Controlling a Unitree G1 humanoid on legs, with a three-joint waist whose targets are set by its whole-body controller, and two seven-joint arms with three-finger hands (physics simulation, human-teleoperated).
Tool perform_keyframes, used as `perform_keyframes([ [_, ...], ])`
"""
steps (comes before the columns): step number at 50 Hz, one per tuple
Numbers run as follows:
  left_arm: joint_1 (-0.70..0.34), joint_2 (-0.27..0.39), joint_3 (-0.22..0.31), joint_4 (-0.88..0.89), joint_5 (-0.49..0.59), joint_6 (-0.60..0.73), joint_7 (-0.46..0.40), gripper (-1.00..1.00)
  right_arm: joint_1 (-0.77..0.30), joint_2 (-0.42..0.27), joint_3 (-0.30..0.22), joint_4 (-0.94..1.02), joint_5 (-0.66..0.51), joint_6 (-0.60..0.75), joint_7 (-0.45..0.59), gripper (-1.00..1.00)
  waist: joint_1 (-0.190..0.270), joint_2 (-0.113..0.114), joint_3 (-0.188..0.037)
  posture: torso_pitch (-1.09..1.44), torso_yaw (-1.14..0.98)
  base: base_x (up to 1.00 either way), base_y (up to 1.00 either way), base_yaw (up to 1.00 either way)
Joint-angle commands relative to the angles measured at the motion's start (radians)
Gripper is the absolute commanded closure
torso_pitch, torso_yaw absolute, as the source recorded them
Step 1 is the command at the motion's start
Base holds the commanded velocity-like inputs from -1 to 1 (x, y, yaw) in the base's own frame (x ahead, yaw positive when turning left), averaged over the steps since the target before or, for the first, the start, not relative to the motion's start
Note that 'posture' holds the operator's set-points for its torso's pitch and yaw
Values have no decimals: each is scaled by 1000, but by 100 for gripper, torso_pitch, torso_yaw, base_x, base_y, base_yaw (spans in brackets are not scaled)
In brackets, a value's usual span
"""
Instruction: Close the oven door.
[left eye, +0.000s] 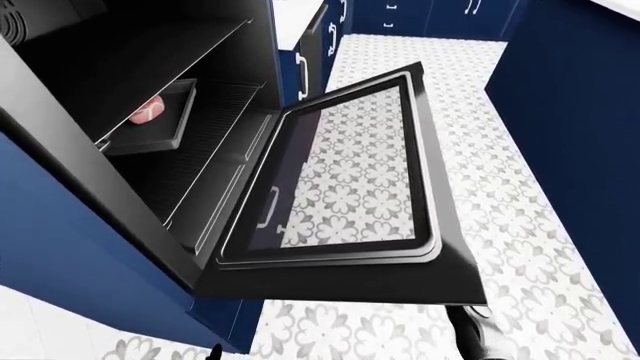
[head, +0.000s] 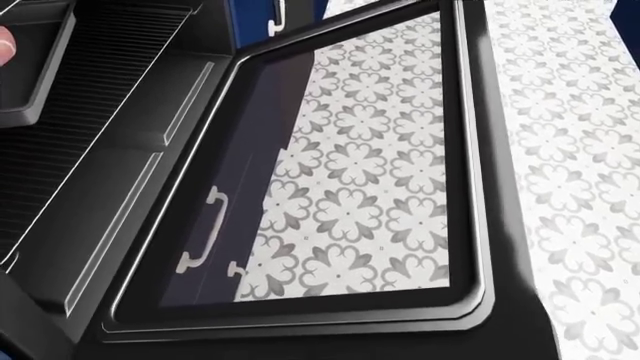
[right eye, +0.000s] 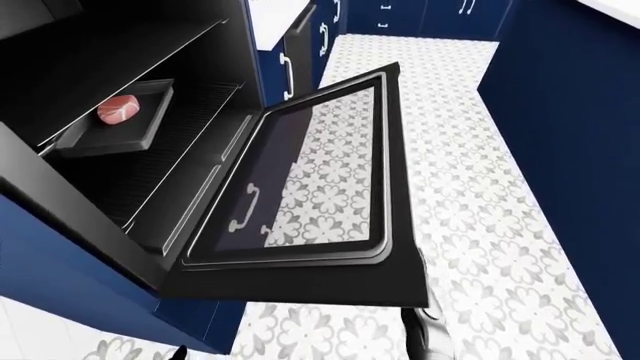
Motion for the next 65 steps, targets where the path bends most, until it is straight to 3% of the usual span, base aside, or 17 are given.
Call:
perform_keyframes([
  [1, -3, 8, 1, -12, -7, -23, -2, -100, -7, -2, -6, -75, -11, 42, 4, -100, -1, 1, -13, 0, 0, 0, 0, 0],
  [13, -7, 11, -3, -13, -13, -20, -4, -100, 62, 52, 32, -398, -56, 239, 5, -100, -2, 6, -17, 0, 0, 0, 0, 0],
  [17, -10, 13, -1, -12, -12, -17, -5, -100, 94, 68, 74, -596, -90, 355, -3, -100, -1, 7, -19, 0, 0, 0, 0, 0],
  [22, -10, 14, 1, -12, -12, -17, -6, -100, 113, 98, 80, -652, -89, 425, -17, -100, -5, 11, -20, 0, 0, 0, 0, 0],
  [26, -8, 13, 1, -12, -10, -19, -5, -100, 200, 130, 145, -878, -47, 612, -35, -100, 0, 10, -24, 0, 0, 0, 0, 0],
  [39, -10, 16, 11, -11, -7, -16, -13, -100, 234, 174, 345, -1169, -54, 785, -129, -100, -4, 21, -19, 0, 0, 0, 0, 0],
  [47, -12, 16, 12, -11, -9, -15, -17, -100, 63, 245, 428, -1329, 29, 1015, -261, -100, -6, 29, -22, 0, 0, 0, 0, 0],
  [53, -28, 28, 31, -10, -1, 4, -28, -100, -290, 356, 390, -1239, 53, 1191, -326, -100, -10, 37, -17, 0, 0, 0, 0, 0],
  [59, -29, 28, 44, -10, 4, 6, -34, -100, -486, 398, 395, -998, -53, 1125, -245, -100, -13, 51, -10, 0, 0, 0, 0, 0],
  [65, -20, 21, 42, -10, 7, -4, -30, -100, -661, 443, 360, -795, -132, 1070, -167, -100, -11, 59, -7, 0, 0, 0, 0, 0],
])
